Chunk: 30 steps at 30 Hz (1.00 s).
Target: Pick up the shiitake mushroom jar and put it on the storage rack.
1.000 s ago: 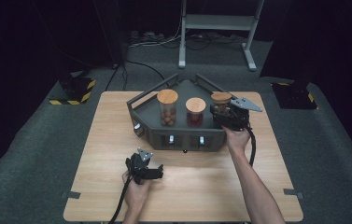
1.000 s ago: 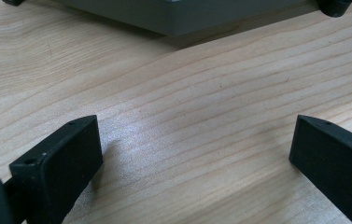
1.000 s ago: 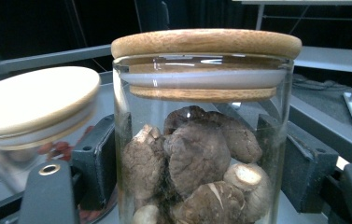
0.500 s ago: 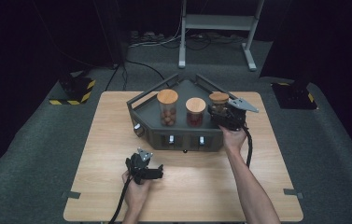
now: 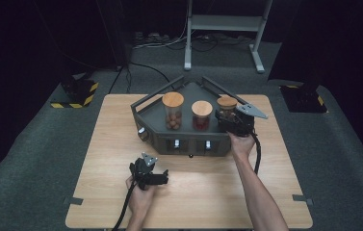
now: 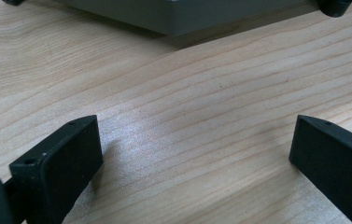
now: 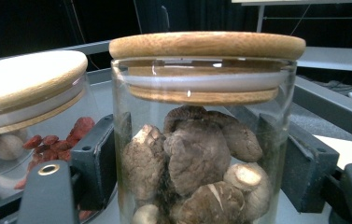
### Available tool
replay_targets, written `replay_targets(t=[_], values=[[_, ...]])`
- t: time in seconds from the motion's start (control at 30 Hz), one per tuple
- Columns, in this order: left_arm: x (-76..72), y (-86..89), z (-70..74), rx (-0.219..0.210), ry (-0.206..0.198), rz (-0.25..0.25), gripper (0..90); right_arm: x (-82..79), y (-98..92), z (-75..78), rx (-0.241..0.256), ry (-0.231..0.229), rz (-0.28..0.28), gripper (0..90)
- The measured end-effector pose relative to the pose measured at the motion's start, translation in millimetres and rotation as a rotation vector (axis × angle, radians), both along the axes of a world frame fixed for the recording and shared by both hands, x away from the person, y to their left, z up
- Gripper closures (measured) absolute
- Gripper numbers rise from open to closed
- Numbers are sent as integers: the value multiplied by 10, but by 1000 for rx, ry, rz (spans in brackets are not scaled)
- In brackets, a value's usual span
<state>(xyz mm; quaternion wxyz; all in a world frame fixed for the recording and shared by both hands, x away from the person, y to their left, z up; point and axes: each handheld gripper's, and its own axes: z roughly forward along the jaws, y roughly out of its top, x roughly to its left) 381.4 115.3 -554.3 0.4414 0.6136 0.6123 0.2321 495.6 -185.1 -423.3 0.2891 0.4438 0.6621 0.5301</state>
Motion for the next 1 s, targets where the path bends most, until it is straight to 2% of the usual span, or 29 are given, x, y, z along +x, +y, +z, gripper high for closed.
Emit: replay_targets(t=[0.17, 0.73, 1.0], values=[[0, 0, 0, 0, 0, 0, 22, -27, -10, 14, -27, 4, 7, 254], [0, 0, 0, 0, 0, 0, 22, -82, -51, -7, -50, 27, 12, 239], [0, 0, 0, 0, 0, 0, 22, -93, -60, 11, -43, 38, 22, 212]])
